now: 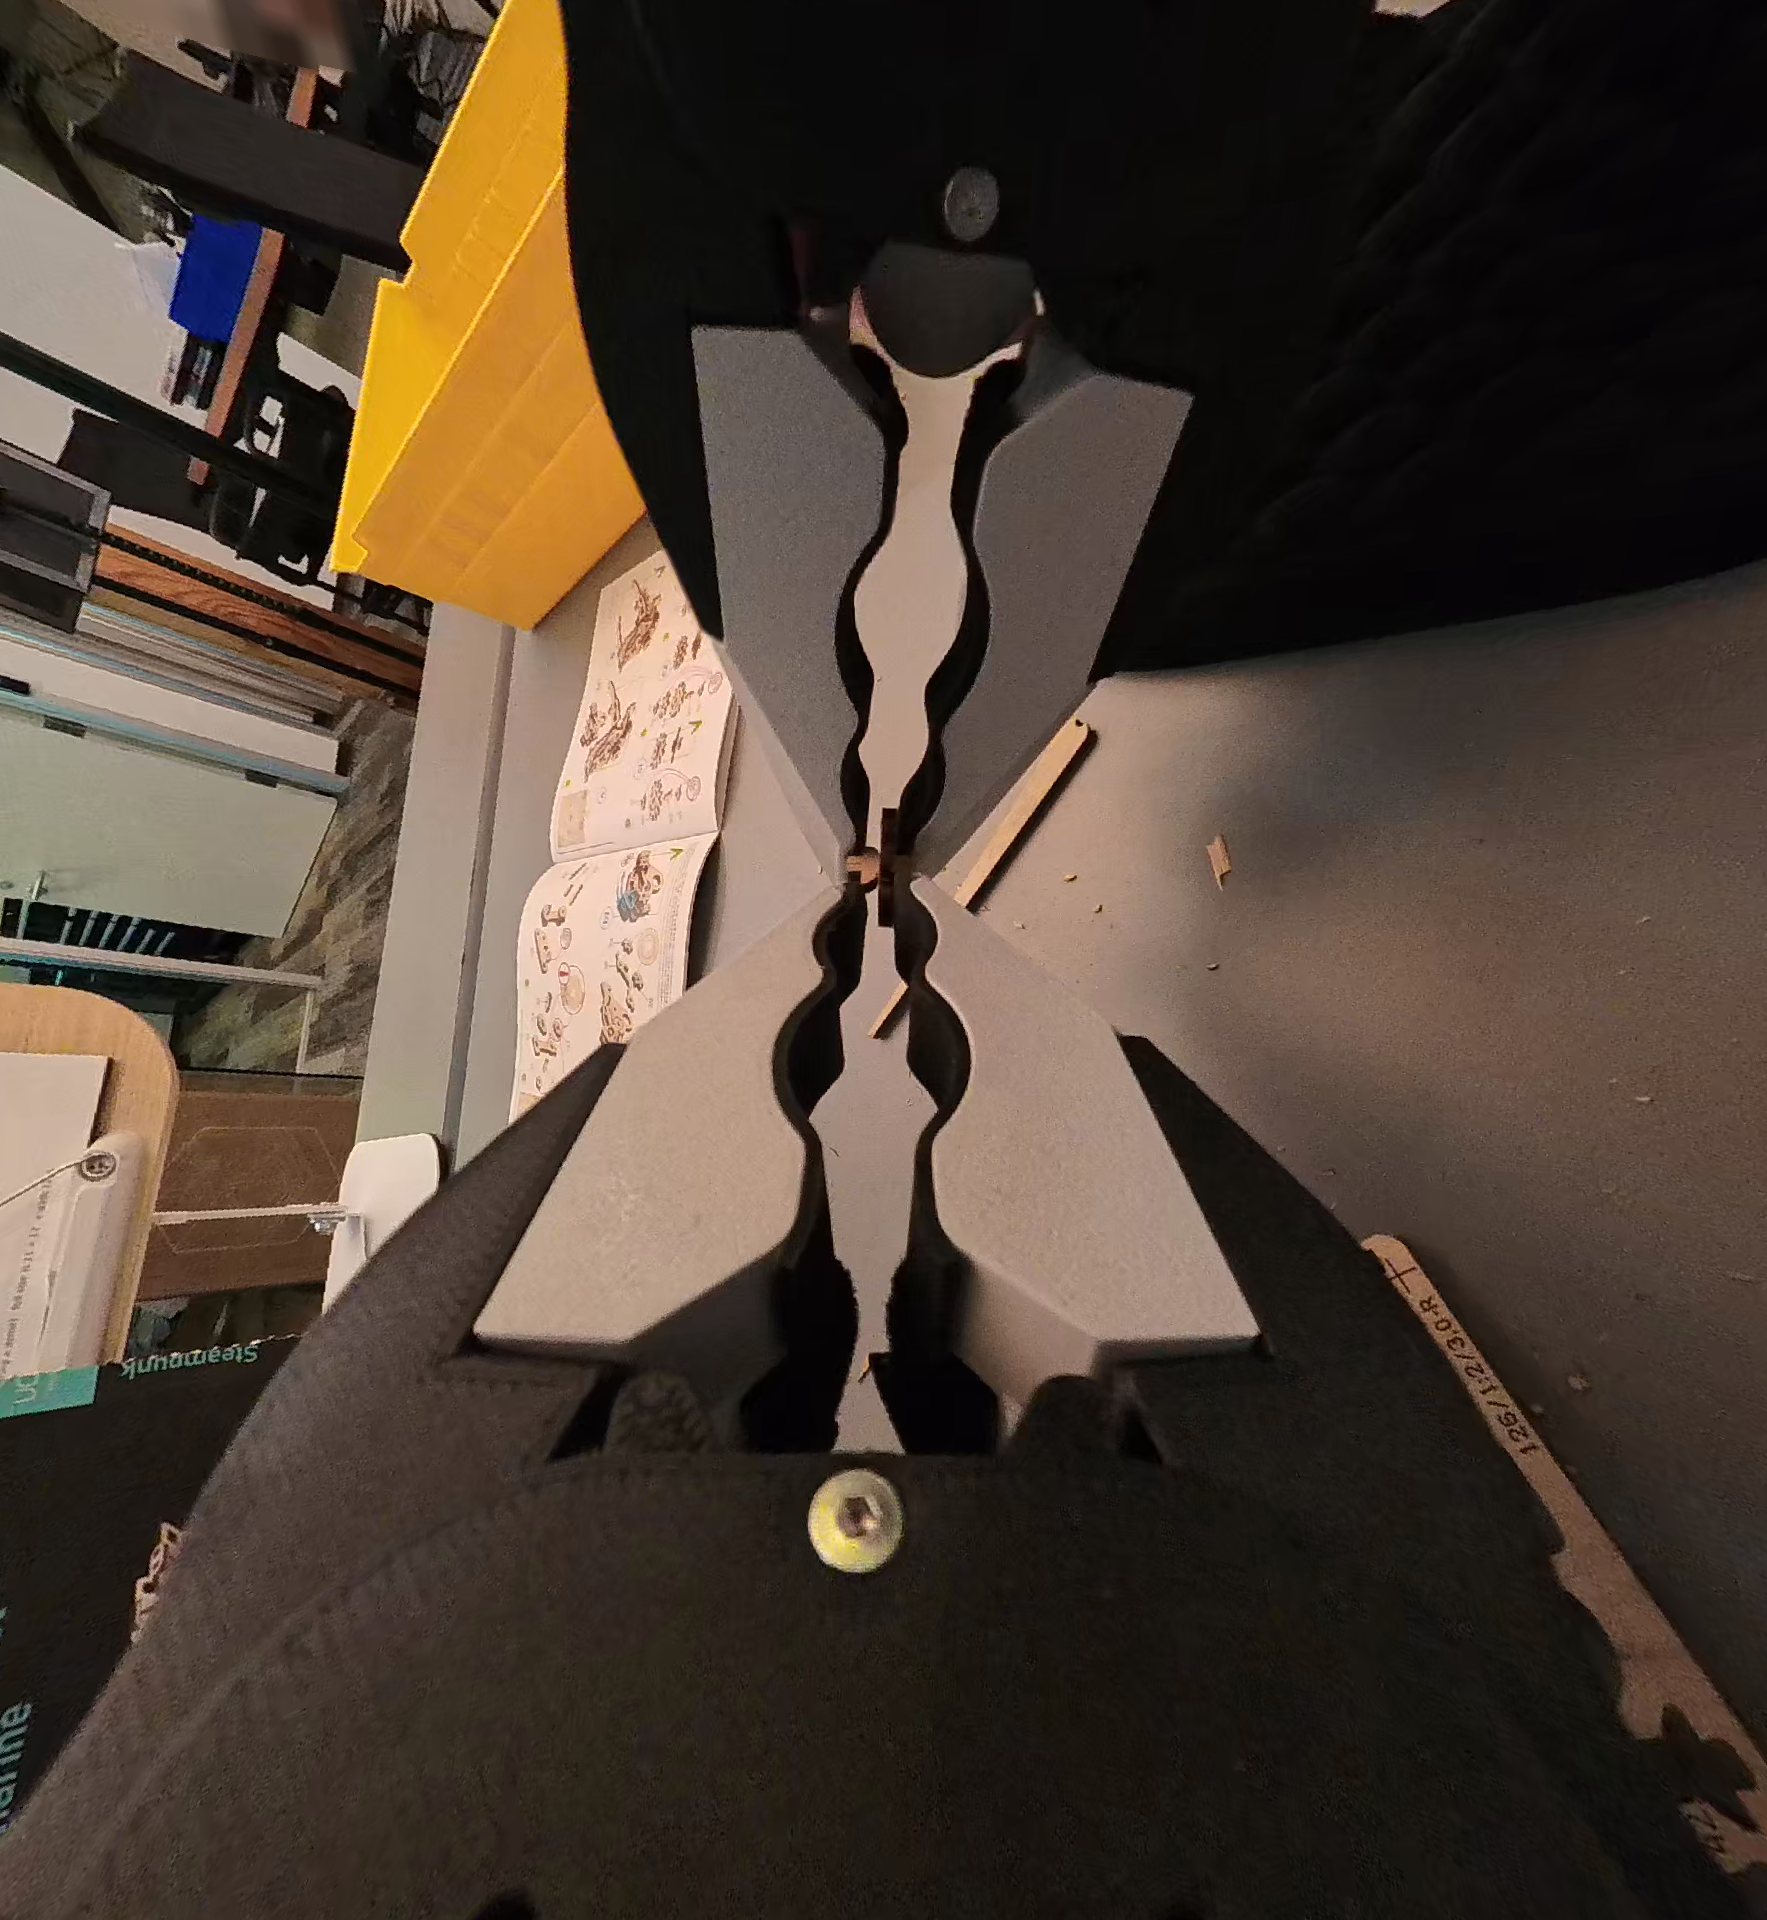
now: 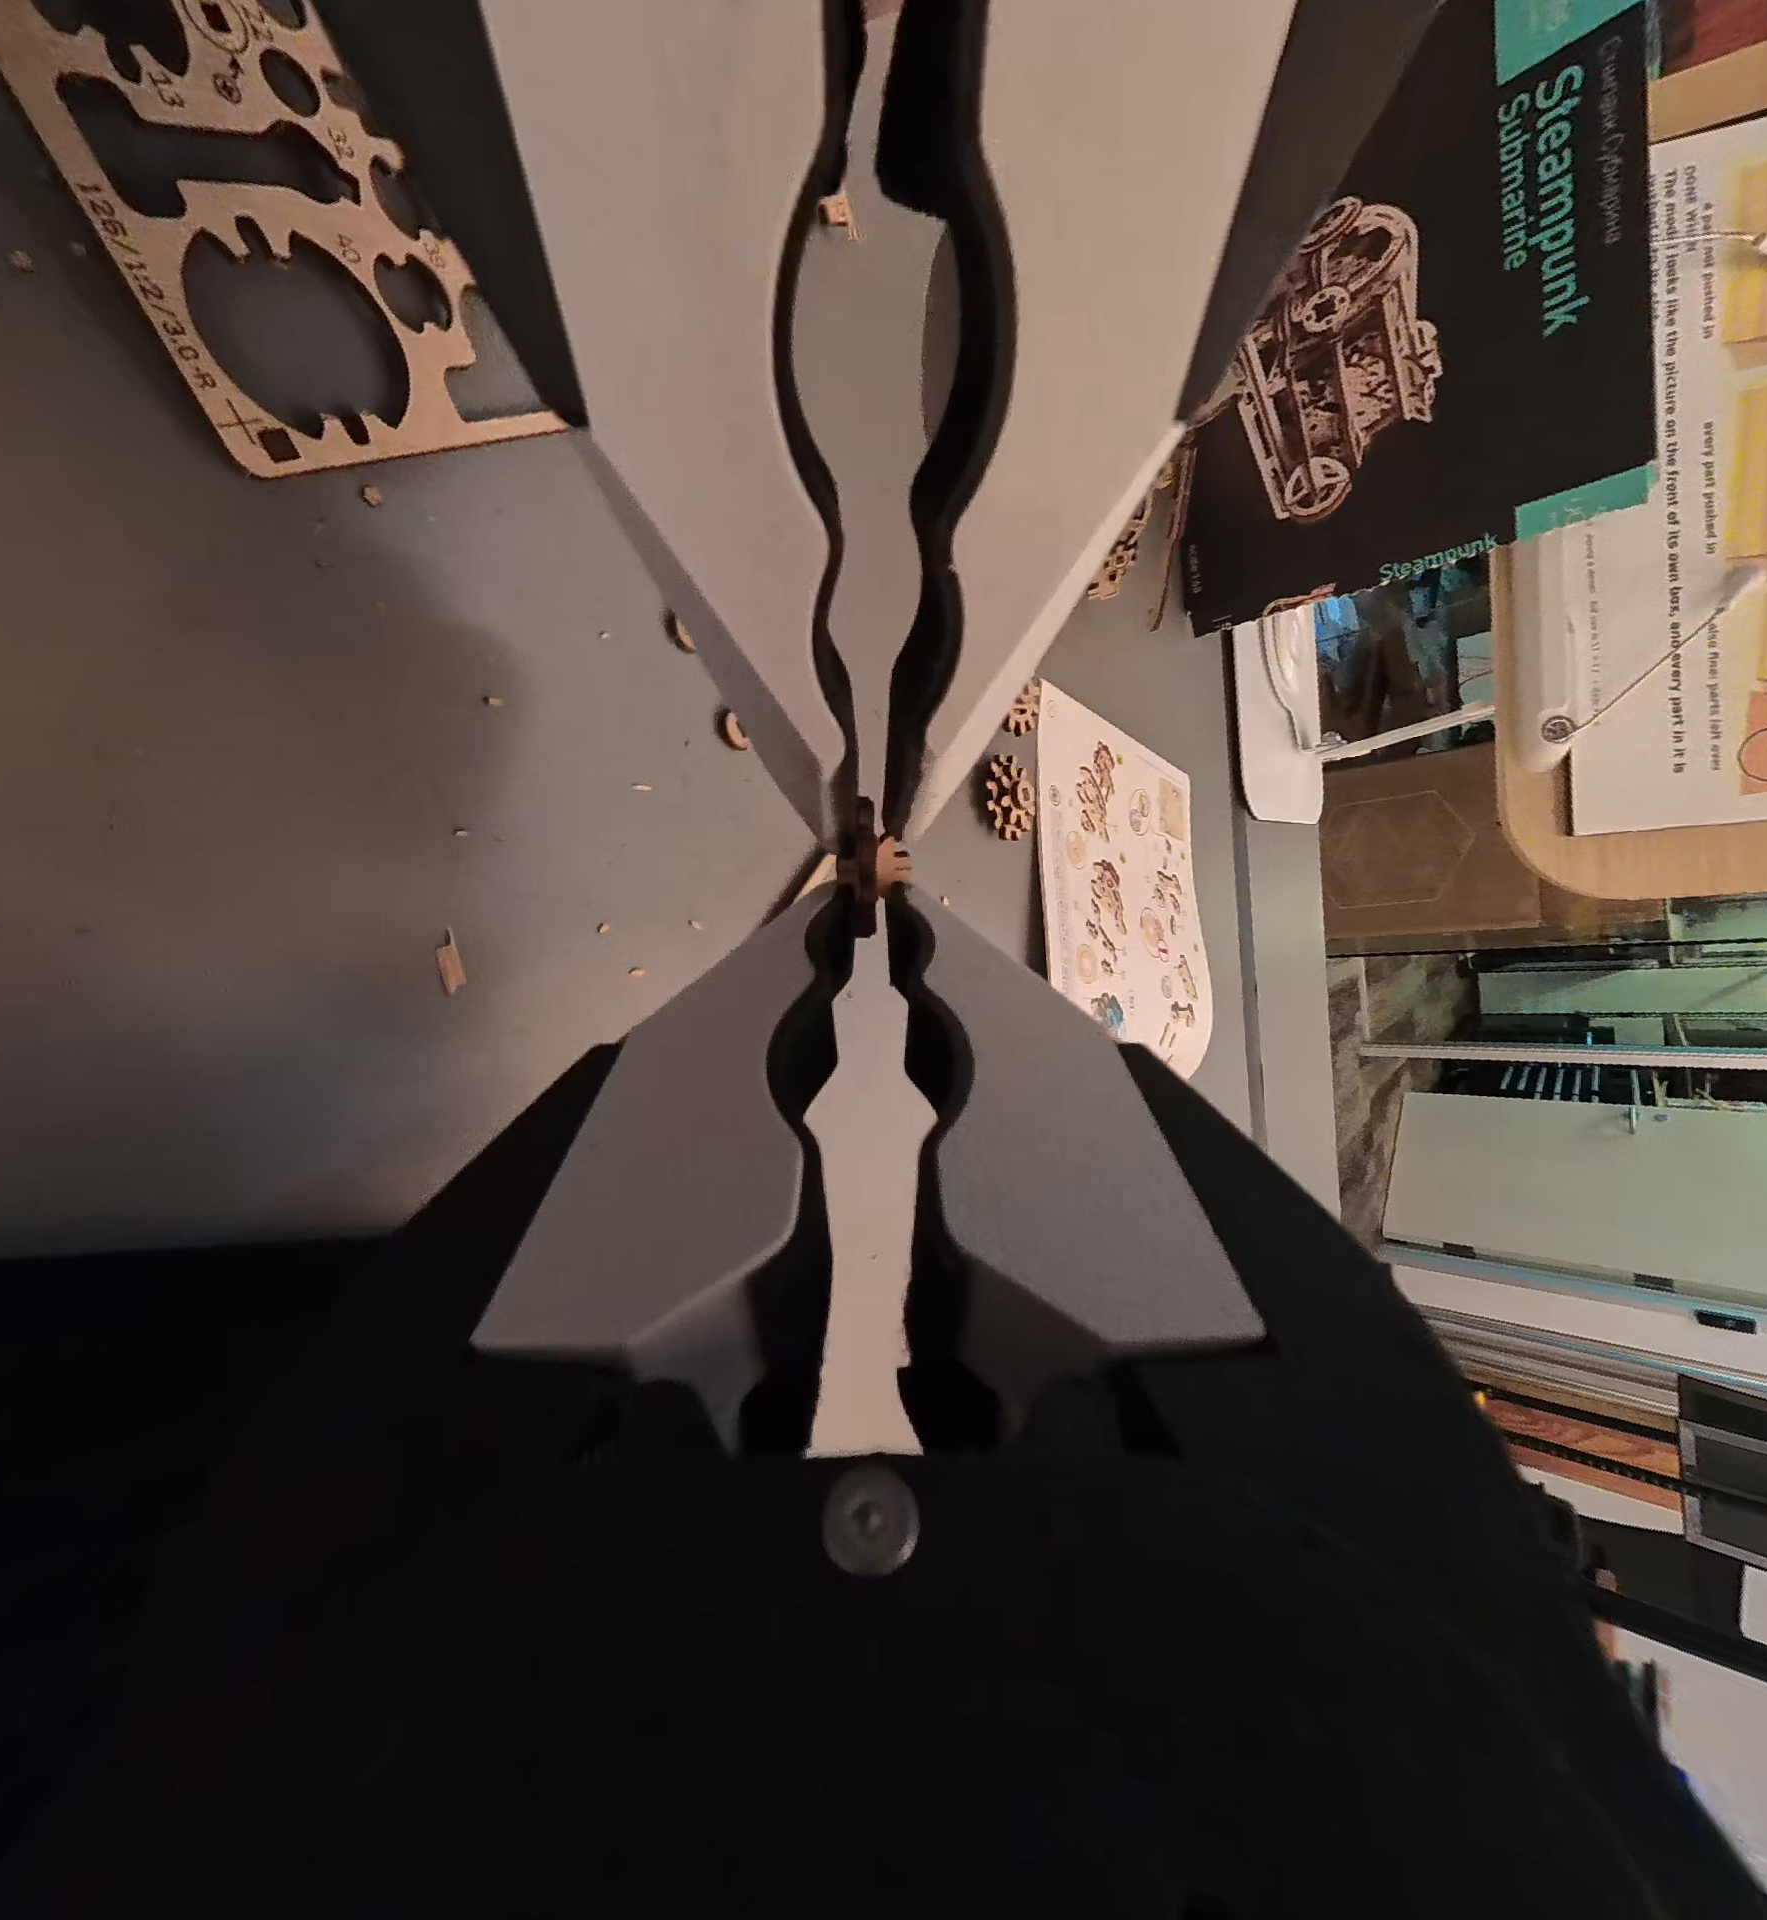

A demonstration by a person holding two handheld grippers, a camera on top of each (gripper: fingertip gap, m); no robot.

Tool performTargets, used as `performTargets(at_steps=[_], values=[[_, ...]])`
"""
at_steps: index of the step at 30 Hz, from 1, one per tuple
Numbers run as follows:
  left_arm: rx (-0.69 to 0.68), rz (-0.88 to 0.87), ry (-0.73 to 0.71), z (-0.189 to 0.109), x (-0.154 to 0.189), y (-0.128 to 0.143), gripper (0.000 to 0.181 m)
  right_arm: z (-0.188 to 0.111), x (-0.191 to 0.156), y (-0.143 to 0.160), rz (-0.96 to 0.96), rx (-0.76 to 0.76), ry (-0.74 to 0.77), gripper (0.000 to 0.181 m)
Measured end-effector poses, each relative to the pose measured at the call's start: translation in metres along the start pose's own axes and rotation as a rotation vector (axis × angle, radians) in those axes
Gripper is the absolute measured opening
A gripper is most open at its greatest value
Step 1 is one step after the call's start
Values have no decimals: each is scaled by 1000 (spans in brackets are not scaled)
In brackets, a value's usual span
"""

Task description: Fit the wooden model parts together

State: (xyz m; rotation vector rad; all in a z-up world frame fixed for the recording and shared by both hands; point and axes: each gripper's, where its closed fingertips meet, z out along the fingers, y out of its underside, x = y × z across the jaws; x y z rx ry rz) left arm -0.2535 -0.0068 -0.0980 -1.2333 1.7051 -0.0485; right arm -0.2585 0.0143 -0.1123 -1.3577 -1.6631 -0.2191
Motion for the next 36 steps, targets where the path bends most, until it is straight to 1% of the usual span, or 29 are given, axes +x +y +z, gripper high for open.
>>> performTargets(at_steps=[7,13,17,19,22,25,27,29,31,33,34,36], values=[[9,9,-11,4,3,3,5,2,-2,4,-46,-41,17,5],[-26,31,48,8,14,5,3,3,-14,8,-42,-73,-64,2],[-23,11,62,7,14,5,3,2,-14,7,-23,-73,-69,3],[-18,3,28,6,7,5,3,3,-7,6,-16,-47,-32,4],[4,-46,-2,8,3,3,4,3,-2,8,-27,-51,-6,5],[-12,-11,-11,10,5,5,4,6,-5,9,-80,-47,3,5],[-31,1,29,10,11,7,3,5,-12,9,-72,-50,-46,3],[-21,-11,45,5,10,4,3,3,-11,5,10,-10,-84,3],[13,-83,29,2,1,1,3,0,-3,1,88,42,-83,4],[75,-168,12,-1,-8,-4,4,-4,8,0,104,95,-54,6],[103,-193,6,-3,-11,-5,4,-6,14,1,115,109,-41,12],[131,-260,21,-6,-15,-6,4,-8,19,3,114,155,-50,15]])
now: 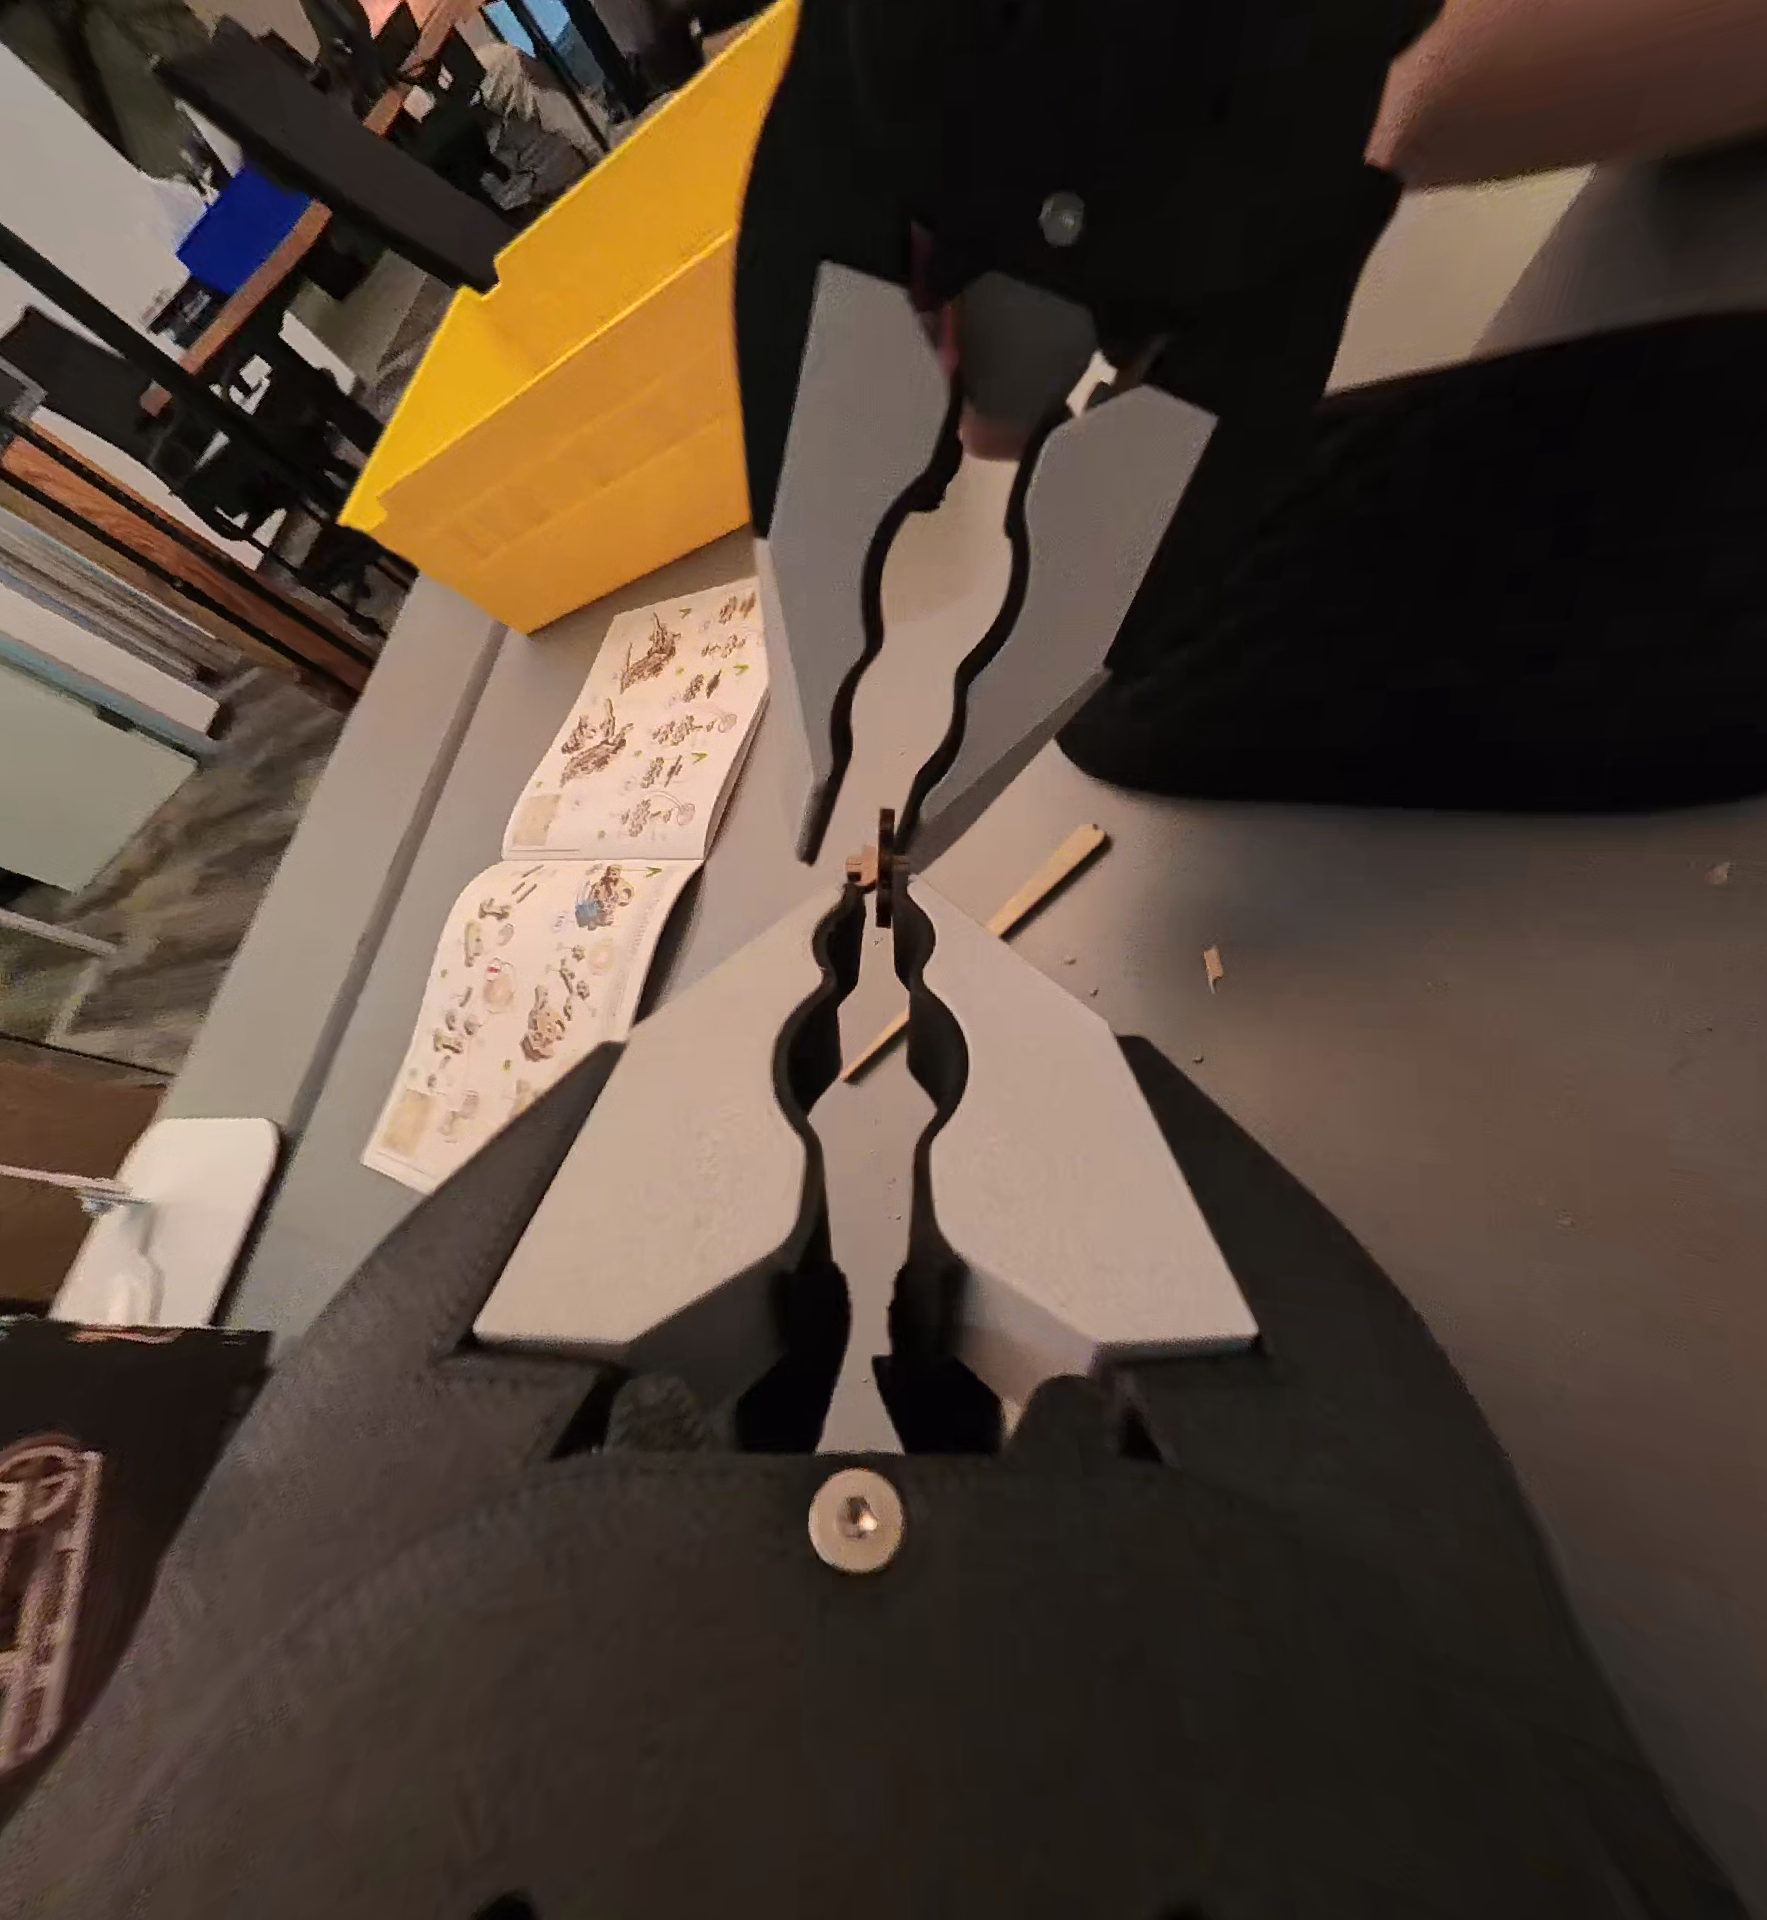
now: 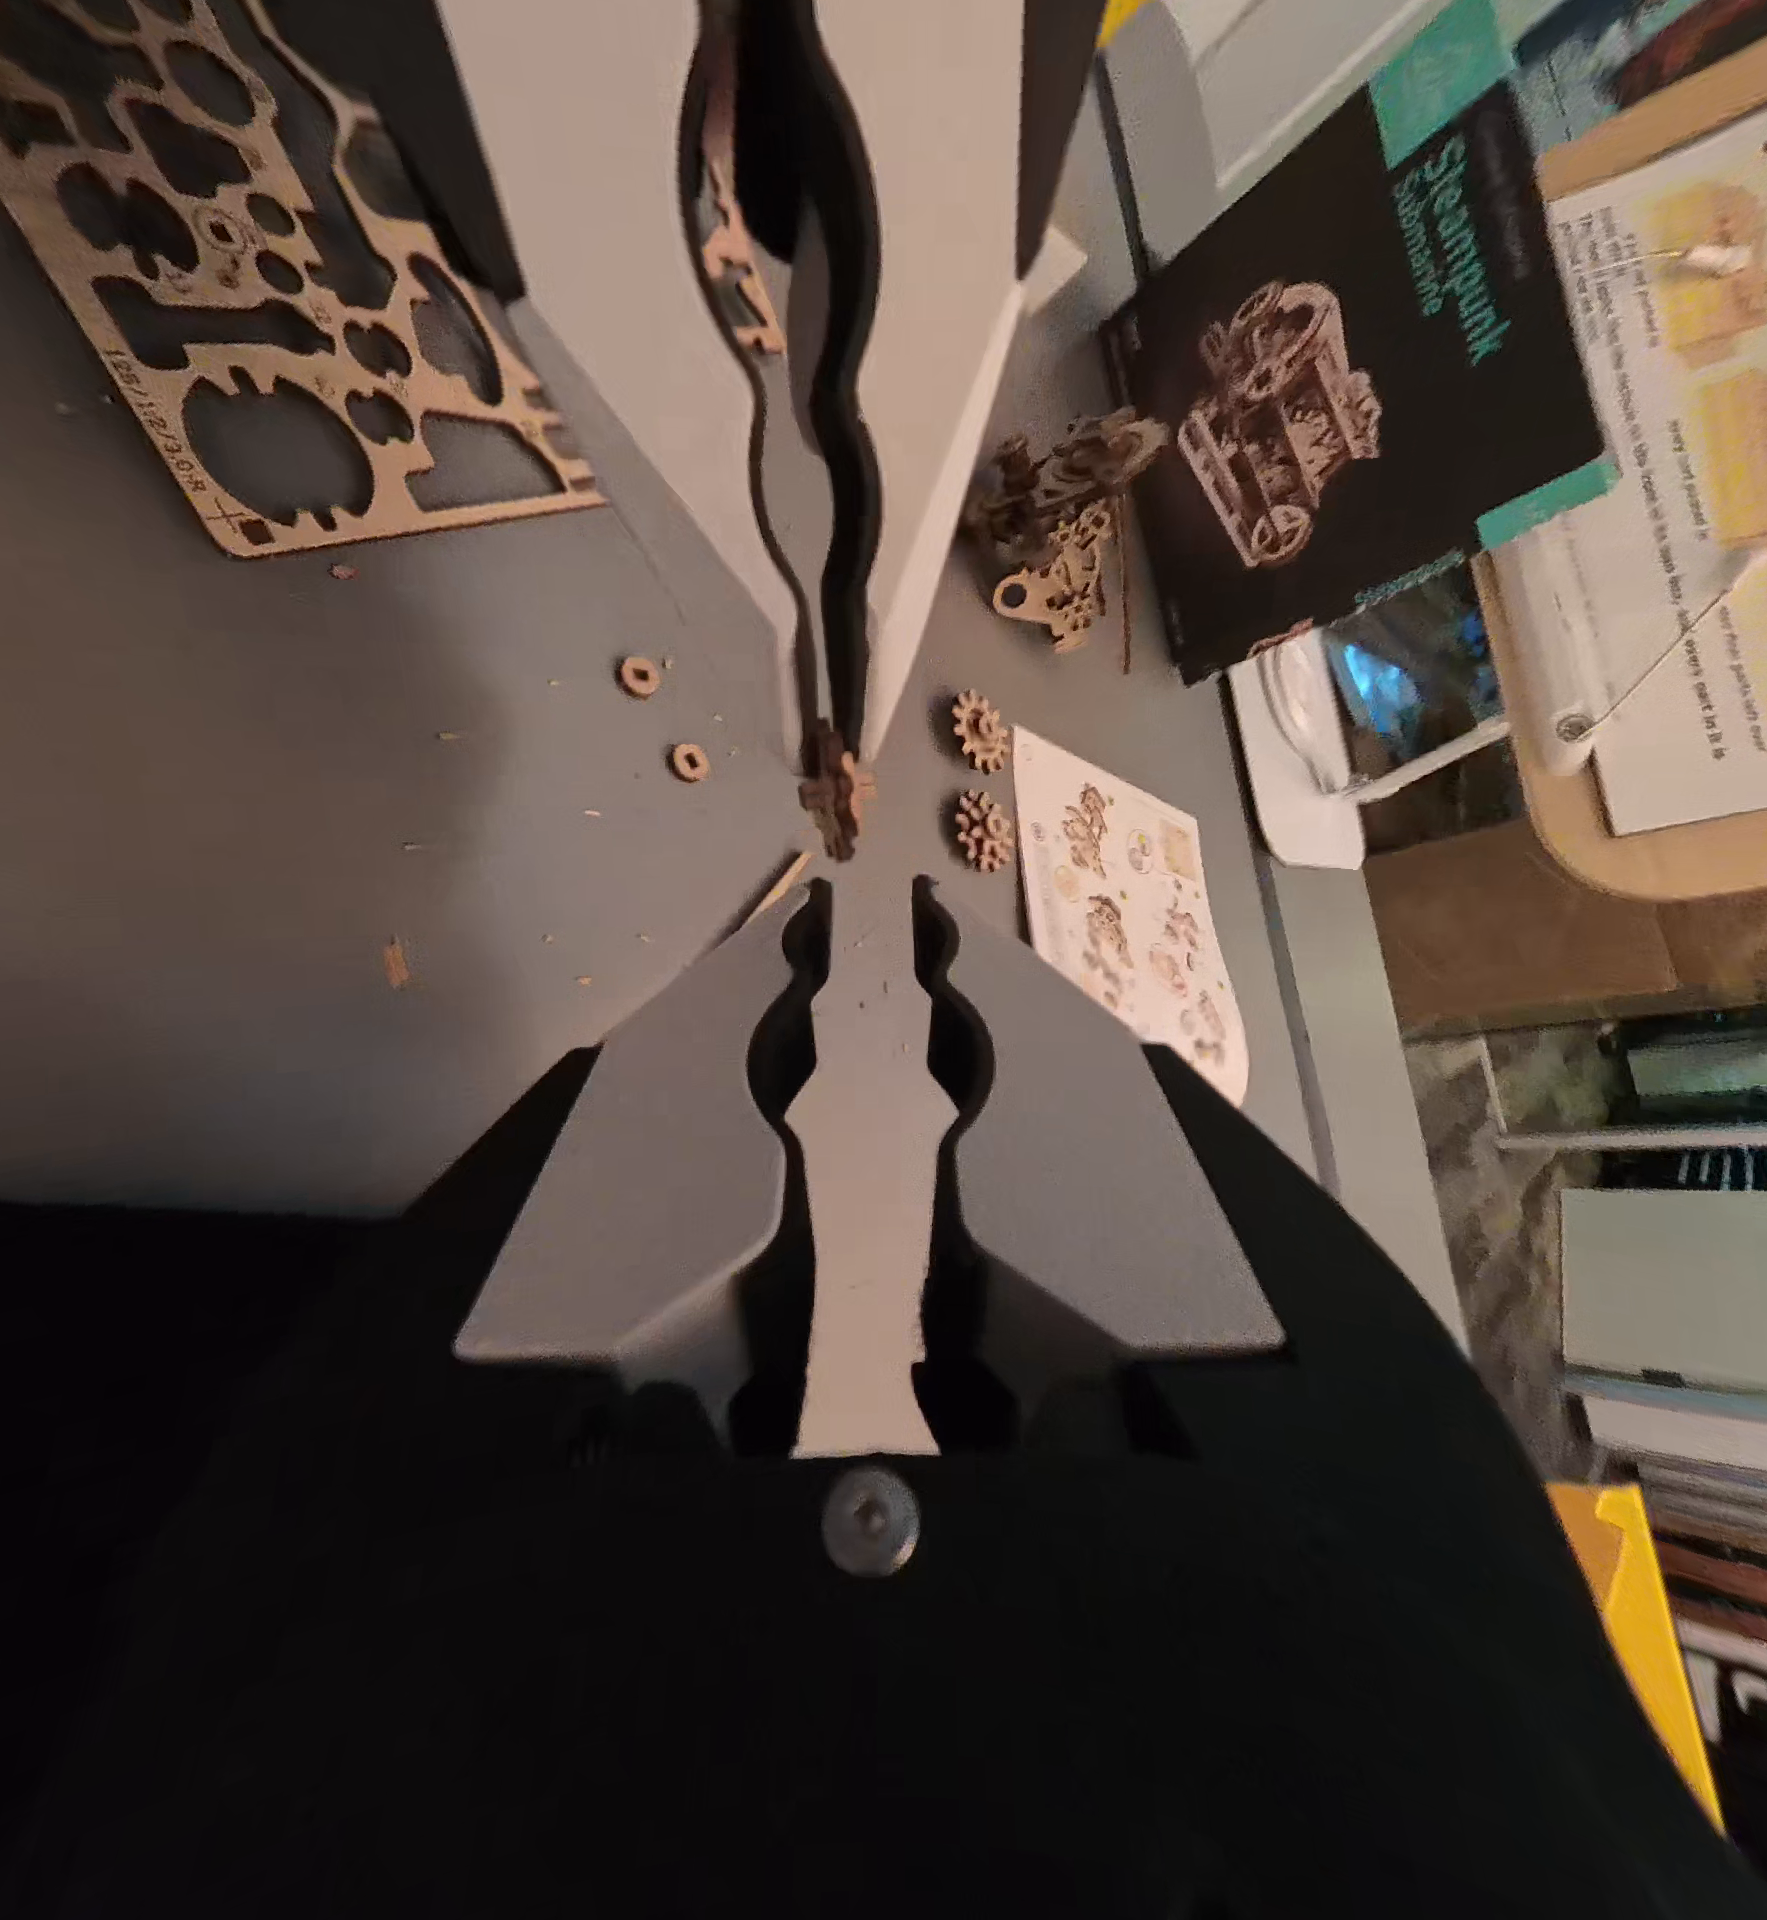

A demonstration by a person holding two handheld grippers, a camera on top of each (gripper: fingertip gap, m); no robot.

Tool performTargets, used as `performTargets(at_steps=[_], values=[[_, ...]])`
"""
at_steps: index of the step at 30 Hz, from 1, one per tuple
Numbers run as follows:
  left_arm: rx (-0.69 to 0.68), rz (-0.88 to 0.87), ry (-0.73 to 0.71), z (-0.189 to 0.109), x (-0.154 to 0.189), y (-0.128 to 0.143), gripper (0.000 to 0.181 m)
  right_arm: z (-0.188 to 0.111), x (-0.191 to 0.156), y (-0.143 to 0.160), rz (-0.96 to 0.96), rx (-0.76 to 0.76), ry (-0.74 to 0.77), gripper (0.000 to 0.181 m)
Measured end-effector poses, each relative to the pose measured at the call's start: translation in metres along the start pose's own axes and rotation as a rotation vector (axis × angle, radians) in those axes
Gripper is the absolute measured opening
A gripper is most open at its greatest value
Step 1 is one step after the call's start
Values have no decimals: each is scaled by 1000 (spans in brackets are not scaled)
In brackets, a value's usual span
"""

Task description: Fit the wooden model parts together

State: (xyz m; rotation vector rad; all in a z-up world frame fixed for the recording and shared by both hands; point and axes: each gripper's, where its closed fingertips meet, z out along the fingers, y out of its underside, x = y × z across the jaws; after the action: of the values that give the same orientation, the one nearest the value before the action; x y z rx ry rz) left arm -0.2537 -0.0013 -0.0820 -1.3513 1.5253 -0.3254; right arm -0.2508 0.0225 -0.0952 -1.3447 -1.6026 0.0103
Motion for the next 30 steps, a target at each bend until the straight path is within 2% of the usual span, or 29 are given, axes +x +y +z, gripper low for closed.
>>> performTargets(at_steps=[3,8,11,17,24,30], values=[[32,-128,54,-1,-1,-2,4,-2,-8,-2,3,82,-85,14],[22,-361,124,0,-4,4,4,1,-1,-1,-106,125,20,24],[33,-533,203,1,-2,3,4,0,-4,-11,-177,176,68,26],[102,-876,350,-3,-5,-3,4,-3,6,-22,-179,210,176,28],[138,-1083,414,-4,-8,-3,3,-4,4,-26,-144,246,166,25],[148,-1100,450,-6,-7,-5,4,-5,4,-27,-45,272,115,19]])
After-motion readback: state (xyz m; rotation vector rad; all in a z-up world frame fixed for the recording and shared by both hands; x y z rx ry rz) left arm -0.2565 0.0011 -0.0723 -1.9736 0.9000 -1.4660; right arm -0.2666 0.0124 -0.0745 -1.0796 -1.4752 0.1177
